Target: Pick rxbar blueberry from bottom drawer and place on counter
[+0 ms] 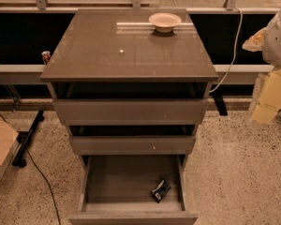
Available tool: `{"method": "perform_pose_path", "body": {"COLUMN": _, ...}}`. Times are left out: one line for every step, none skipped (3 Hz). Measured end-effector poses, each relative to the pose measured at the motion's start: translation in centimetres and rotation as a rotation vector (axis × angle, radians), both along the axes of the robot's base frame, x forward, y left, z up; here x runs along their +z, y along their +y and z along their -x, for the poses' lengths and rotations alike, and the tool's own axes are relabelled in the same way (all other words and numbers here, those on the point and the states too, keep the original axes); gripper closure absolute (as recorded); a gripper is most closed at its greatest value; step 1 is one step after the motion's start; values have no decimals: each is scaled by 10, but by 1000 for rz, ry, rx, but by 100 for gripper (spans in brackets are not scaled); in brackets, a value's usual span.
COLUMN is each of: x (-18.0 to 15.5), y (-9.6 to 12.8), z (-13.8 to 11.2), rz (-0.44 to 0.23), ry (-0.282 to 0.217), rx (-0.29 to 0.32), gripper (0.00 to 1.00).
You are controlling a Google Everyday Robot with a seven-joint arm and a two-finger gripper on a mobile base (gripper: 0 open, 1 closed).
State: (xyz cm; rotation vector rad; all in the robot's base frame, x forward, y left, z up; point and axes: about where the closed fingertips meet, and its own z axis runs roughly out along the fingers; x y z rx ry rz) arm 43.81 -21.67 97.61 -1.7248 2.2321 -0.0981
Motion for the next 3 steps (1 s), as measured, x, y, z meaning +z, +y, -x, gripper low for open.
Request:
{"method": "perform_pose_path", "body": {"x": 0, "y": 0, "z": 0, "rz": 0, "ry": 0, "rx": 0, "gripper": 0}}
{"method": "perform_pose_path", "body": {"x": -4, "y": 0, "z": -2, "rz": -9, "ry": 8, "rx": -24, "gripper": 0}}
{"method": "perform_pose_path", "body": {"x": -25, "y": 7, "z": -8, "rz": -10, "ry": 4, "rx": 4, "gripper": 0}}
